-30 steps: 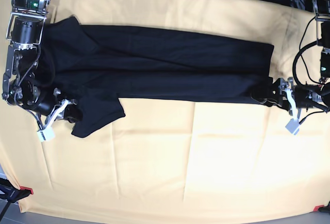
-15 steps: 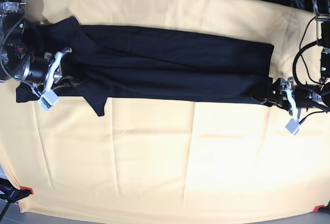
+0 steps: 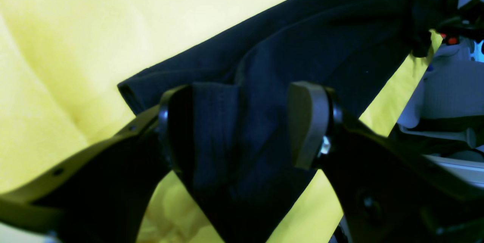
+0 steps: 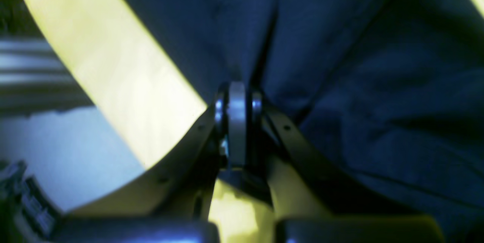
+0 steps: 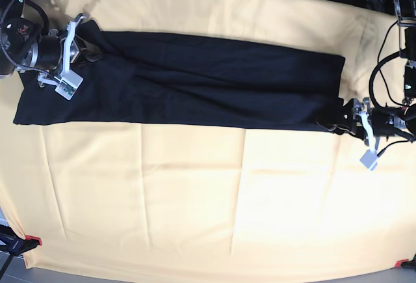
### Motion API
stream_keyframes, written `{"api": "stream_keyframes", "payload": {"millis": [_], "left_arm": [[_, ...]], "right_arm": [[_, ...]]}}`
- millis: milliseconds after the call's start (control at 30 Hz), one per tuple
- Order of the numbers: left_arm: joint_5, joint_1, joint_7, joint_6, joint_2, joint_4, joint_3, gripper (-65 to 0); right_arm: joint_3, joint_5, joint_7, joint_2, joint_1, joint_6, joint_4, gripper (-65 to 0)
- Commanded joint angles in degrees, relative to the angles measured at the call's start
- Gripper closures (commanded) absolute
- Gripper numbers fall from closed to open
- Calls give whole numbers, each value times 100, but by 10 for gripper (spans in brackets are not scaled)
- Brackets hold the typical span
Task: Fold the T-shirt properly
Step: 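Tuck the sleeve under the strip with the right gripper, then grasp the hem end of the strip with the left gripper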
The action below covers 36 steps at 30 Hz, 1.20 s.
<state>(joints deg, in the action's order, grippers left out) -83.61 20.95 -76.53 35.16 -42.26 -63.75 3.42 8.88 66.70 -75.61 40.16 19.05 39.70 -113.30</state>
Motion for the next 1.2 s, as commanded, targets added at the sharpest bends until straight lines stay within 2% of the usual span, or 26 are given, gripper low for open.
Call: {"api": "stream_keyframes", "payload": {"millis": [0,167,267,300,367,400,433,533,633,667,733,767,800,900,967,1067,1167], "left_arm": [[-139,129,17,37,-142,-74,-59,-395],[-139,127,17,37,-142,-74,-59,-395],[-139,129,15,35,-142,-74,-59,-395],[-139,129,15,35,-142,-74,-59,-395],[-139,129,13,35,-142,-74,-59,-395],[-139,129,13,35,-142,-74,-59,-395],[-139,131,15,35,-142,-74,-59,-395],[-139,129,13,37,-160,-74,-59,-395],[-139,131,-42,46,-214,-74,-155,-395],[-139,131,-52,68,-225,-74,-256,-395],[-139,129,-52,85,-225,-74,-595,-395],[-139,129,-52,85,-223,-74,-815,-395],[-139,131,-52,85,-223,-74,-1049,-395],[-139,127,-90,83,-223,-74,-1755,-395],[-139,127,-229,81,-221,-74,-2138,-395],[-139,31,-319,81,-232,-74,-2529,-395],[-139,-297,-299,81,-234,-74,-2747,-395]], "right_arm": [[55,107,-74,146,-46,30,-87,0],[55,516,-439,367,-46,30,-87,0],[55,435,-439,367,-46,30,-87,0],[55,354,-439,367,-46,30,-87,-47],[55,247,-439,369,-46,30,-87,-216],[55,262,-439,376,-50,30,-94,-279],[57,376,-439,391,-66,30,-140,-296],[280,1169,-439,496,-81,30,-522,-296],[872,1830,-439,413,-79,30,-973,-281],[1075,1830,-439,328,-79,30,-1034,-244],[1373,1808,-339,57,-76,30,-1005,-103],[1451,1740,-295,-118,-76,30,-946,-15],[1482,1659,-223,-297,-76,30,-857,0],[1469,1113,269,-815,-79,30,-372,0],[1469,424,809,-1054,-79,30,76,0],[1469,-415,1513,-1222,-94,30,730,0],[1469,-704,1631,-1303,-94,30,1204,0]]}}
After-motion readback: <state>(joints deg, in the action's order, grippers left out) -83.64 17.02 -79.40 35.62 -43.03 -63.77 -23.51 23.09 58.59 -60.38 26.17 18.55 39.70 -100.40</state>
